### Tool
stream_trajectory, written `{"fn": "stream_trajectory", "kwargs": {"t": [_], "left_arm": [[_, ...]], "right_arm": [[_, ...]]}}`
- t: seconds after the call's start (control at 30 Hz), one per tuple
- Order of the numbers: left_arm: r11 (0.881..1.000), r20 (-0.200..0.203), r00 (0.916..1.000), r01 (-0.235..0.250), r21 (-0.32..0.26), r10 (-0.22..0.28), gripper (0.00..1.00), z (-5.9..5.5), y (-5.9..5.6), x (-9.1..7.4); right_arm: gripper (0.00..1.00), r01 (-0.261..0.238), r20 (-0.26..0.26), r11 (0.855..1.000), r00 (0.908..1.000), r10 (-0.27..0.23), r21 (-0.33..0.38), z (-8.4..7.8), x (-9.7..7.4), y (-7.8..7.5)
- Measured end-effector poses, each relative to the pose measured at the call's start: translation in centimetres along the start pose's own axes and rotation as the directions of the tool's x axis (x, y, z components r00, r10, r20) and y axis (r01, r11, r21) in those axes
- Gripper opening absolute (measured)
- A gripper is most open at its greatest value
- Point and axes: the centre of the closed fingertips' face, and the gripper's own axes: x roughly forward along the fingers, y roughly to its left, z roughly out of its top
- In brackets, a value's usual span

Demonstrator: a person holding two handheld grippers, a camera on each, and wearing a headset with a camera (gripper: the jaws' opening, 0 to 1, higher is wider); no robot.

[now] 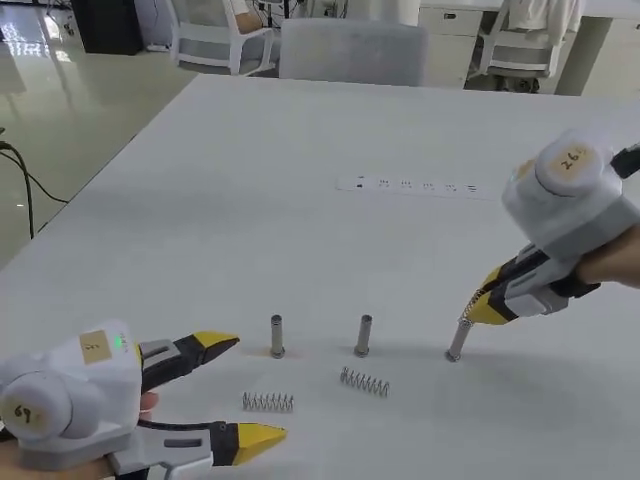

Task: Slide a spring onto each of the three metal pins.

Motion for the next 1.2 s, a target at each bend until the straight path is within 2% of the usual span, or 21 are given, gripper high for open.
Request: {"fn": "stream_trajectory", "kwargs": {"t": [0.53,1.2], "left_arm": [[1.0,-0.003,1.0,0.002,0.007,-0.002,0.6,0.0,0.0,0.0],[1.0,-0.007,1.0,0.005,0.012,-0.005,0.6,0.0,0.0,0.0]], "right_arm": [[0.08,-0.03,-0.045,0.999,0.9985,0.031,0.029,-1.1,2.3,-0.1],[0.08,-0.033,-0.078,0.998,0.9963,0.037,0.061,-2.3,4.9,0.3]]}}
